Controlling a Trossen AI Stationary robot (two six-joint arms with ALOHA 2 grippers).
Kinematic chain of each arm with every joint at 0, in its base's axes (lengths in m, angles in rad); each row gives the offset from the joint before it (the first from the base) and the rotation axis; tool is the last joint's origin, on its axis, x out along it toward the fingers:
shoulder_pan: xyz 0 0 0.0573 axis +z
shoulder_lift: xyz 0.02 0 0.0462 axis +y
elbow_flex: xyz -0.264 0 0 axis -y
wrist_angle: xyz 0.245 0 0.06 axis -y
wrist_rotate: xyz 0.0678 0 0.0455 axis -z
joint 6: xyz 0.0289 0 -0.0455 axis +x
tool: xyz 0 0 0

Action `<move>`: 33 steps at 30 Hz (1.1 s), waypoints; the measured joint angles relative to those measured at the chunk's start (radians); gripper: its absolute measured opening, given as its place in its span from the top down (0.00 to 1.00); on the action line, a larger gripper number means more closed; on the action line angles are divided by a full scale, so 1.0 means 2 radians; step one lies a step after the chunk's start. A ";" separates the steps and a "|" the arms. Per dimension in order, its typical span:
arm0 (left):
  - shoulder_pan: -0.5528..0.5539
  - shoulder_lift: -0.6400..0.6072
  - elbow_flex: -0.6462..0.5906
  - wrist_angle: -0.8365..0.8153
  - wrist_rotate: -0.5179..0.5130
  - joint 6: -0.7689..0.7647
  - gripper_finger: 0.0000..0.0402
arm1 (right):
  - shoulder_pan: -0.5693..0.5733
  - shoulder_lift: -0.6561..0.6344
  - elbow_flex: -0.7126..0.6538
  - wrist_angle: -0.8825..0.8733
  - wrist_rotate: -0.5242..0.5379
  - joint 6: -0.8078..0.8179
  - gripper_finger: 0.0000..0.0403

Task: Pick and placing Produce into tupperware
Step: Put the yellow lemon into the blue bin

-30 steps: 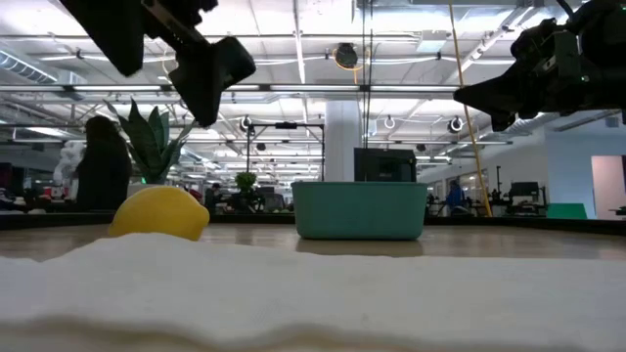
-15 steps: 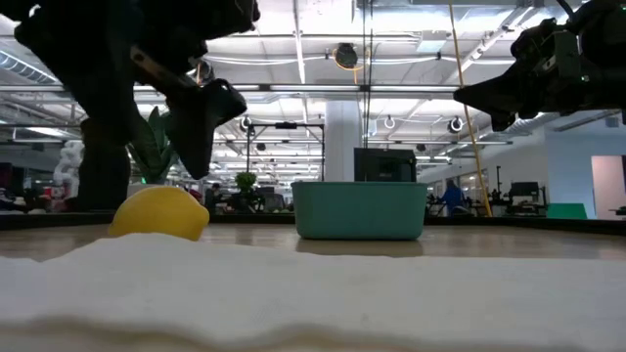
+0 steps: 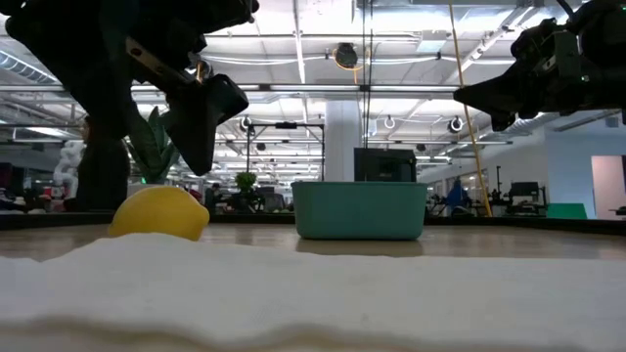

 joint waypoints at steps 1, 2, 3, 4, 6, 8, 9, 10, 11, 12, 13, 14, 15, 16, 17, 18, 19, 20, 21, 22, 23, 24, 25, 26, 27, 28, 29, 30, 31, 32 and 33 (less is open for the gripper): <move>-0.001 0.000 0.000 0.000 -0.003 0.001 0.26 | 0.000 0.000 0.000 0.000 0.000 0.000 1.00; -0.002 0.000 0.000 0.000 -0.006 0.002 0.26 | 0.000 0.000 0.000 0.000 0.000 0.000 1.00; -0.002 0.000 0.000 0.000 -0.008 0.004 0.26 | 0.000 0.000 0.000 0.000 0.000 0.000 1.00; -0.003 0.000 0.000 0.001 -0.008 0.004 0.26 | 0.000 0.000 0.000 0.000 0.000 0.000 1.00; -0.005 0.000 0.000 0.001 -0.012 0.003 0.26 | 0.000 0.000 0.000 0.000 0.000 0.000 1.00; -0.006 0.000 0.000 0.001 -0.015 0.002 0.25 | 0.000 0.000 0.000 0.000 0.000 0.000 1.00; -0.006 0.000 0.000 0.001 -0.023 0.000 0.24 | 0.000 0.000 0.000 0.000 0.000 0.000 1.00; -0.007 0.000 0.000 0.001 -0.027 -0.002 0.23 | 0.000 0.000 0.000 0.000 0.000 0.000 1.00; -0.008 0.001 0.000 0.001 -0.028 -0.001 0.23 | 0.000 0.000 0.000 0.000 0.000 0.000 1.00; -0.009 0.002 0.000 0.000 -0.029 0.000 0.22 | 0.000 0.000 0.000 0.000 0.000 0.001 1.00; -0.010 0.002 0.000 0.000 -0.029 0.002 0.21 | 0.000 0.000 0.000 0.000 0.000 0.004 1.00; -0.011 0.002 0.000 0.001 -0.030 0.002 0.20 | 0.000 0.000 0.000 0.000 0.000 0.007 1.00; -0.011 0.003 0.000 0.002 -0.030 0.002 0.19 | 0.000 0.000 0.000 0.000 0.000 0.009 1.00; -0.011 0.006 0.000 0.005 -0.030 0.002 0.19 | 0.000 0.000 0.000 0.000 0.000 0.009 1.00; -0.012 0.009 0.000 0.005 -0.030 0.002 0.18 | 0.000 0.000 0.000 0.000 0.000 0.009 1.00; -0.012 0.010 -0.001 0.000 -0.030 0.002 0.18 | 0.000 0.000 0.000 0.000 0.000 0.009 1.00; -0.012 0.010 -0.001 -0.002 -0.030 0.001 0.18 | 0.000 0.000 0.000 0.000 0.000 0.009 1.00; -0.011 0.013 -0.001 0.003 -0.030 -0.001 0.18 | 0.000 0.000 0.000 0.000 0.000 0.009 1.00; -0.011 0.017 0.000 0.008 -0.029 -0.001 0.18 | 0.000 0.000 0.000 0.000 0.000 0.009 1.00; -0.011 0.021 0.000 0.009 -0.030 0.002 0.18 | 0.000 0.000 0.000 0.000 0.000 0.009 1.00; -0.011 0.023 -0.001 0.003 -0.030 0.003 0.18 | 0.000 0.000 0.000 0.000 0.000 0.009 1.00; -0.011 0.025 -0.001 0.000 -0.030 0.003 0.19 | 0.000 0.001 0.000 0.000 0.000 0.009 1.00; -0.011 0.028 -0.001 0.007 -0.030 0.003 0.19 | 0.000 0.001 0.000 -0.001 0.000 0.009 1.00; -0.011 0.031 0.000 0.012 -0.030 0.003 0.19 | 0.000 0.001 0.000 0.000 0.000 0.009 1.00; -0.011 0.033 0.000 0.011 -0.030 0.003 0.18 | 0.000 0.003 0.000 0.000 0.000 0.009 1.00; -0.011 0.035 0.000 0.006 -0.030 0.003 0.18 | 0.000 0.004 0.000 0.000 0.000 0.009 1.00; -0.011 0.039 0.000 0.007 -0.029 0.003 0.18 | 0.000 0.004 0.000 0.000 0.000 0.009 1.00; -0.011 0.042 0.000 0.011 -0.029 0.003 0.18 | 0.000 0.004 0.000 0.000 0.000 0.009 1.00; -0.011 0.045 0.000 0.011 -0.028 0.003 0.18 | 0.000 0.005 0.000 0.000 0.000 0.009 1.00; -0.011 0.048 0.000 0.009 -0.027 0.002 0.18 | 0.000 0.006 0.000 0.000 0.000 0.009 1.00; -0.010 0.052 0.000 0.011 -0.027 0.002 0.18 | 0.000 0.006 0.000 0.000 0.000 0.009 1.00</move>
